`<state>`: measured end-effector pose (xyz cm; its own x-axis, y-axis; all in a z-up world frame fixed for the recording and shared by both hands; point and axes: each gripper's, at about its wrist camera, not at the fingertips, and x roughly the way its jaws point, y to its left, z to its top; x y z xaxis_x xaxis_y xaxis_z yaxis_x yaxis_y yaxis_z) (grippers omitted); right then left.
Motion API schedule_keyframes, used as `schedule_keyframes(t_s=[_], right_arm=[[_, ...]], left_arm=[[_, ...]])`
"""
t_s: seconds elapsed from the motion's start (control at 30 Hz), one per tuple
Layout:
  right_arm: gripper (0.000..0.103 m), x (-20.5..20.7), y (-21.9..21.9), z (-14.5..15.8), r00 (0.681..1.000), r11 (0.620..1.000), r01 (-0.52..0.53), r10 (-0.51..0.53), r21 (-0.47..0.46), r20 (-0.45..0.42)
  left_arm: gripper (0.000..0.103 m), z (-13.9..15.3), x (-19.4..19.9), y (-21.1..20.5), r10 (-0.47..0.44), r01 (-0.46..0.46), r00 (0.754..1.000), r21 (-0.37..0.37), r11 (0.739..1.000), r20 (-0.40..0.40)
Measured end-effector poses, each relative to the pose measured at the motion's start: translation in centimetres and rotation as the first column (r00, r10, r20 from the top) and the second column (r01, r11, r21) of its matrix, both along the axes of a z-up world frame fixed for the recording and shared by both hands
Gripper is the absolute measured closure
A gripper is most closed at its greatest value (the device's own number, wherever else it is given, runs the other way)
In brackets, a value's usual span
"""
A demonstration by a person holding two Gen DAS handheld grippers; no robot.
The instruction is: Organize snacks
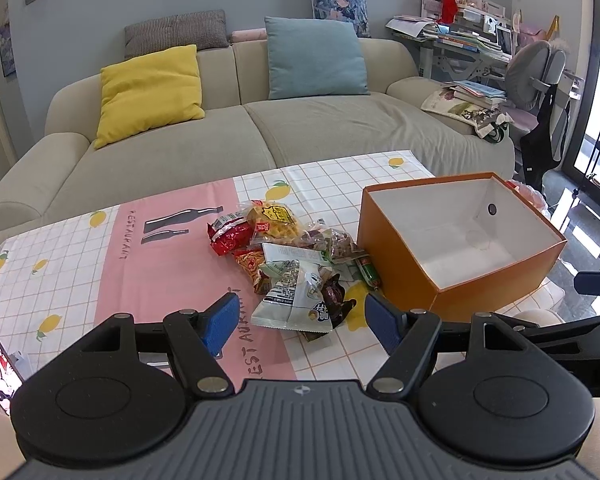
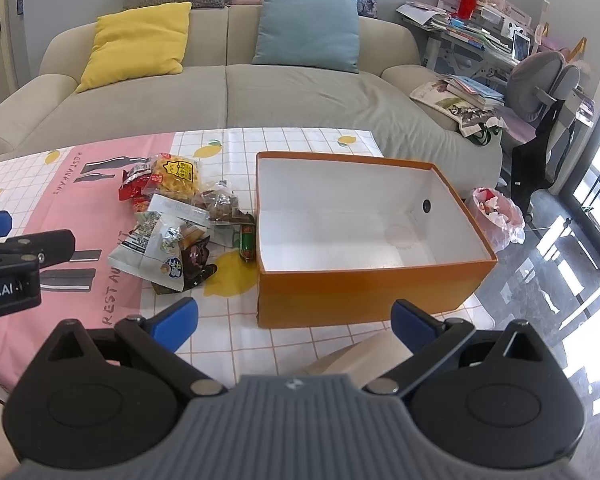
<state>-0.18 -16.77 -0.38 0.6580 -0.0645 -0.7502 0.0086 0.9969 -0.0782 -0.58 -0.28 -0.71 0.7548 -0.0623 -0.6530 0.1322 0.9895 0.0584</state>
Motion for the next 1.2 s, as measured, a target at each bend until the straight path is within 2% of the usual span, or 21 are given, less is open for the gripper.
schedule_keyframes(t_s=[0.77, 0.97, 1.1, 1.17, 1.2], right_arm=[[0.003, -0.1, -0.2, -0.1, 1.0, 1.0, -0.001, 0.001, -0.003, -0.003], [0.003, -0.1, -0.5, -0.4, 1.0, 0.999, -0.018, 0.018, 0.027, 0.017], [0.003, -0.3, -0.8, -0.9, 0.998, 0.998, -0.015, 0.012, 0.057, 0.06], [0.003, 0.0, -0.5, -1.4, 0.998, 0.998, -0.029, 0.026, 0.049, 0.063], [0.003, 0.1, -0.3, -1.6, 0.997, 0.998, -0.039, 0.036, 0.042, 0.062]], left_arm=[[0.019, -0.2, -0.2, -0.6, -0.009, 0.008, 1.0, -0.014, 1.0, -0.007], [0.027, -0.7, -0.6, -0.6, -0.041, 0.04, 0.999, -0.06, 0.997, -0.015], [0.03, -1.5, -0.1, 0.1, -0.038, 0.03, 0.997, -0.117, 0.993, -0.07], [0.036, -1.8, 0.5, 1.0, -0.036, 0.022, 0.995, -0.145, 0.989, -0.095], [0.043, -2.0, 0.7, 1.1, -0.036, 0.02, 0.994, -0.15, 0.988, -0.105]])
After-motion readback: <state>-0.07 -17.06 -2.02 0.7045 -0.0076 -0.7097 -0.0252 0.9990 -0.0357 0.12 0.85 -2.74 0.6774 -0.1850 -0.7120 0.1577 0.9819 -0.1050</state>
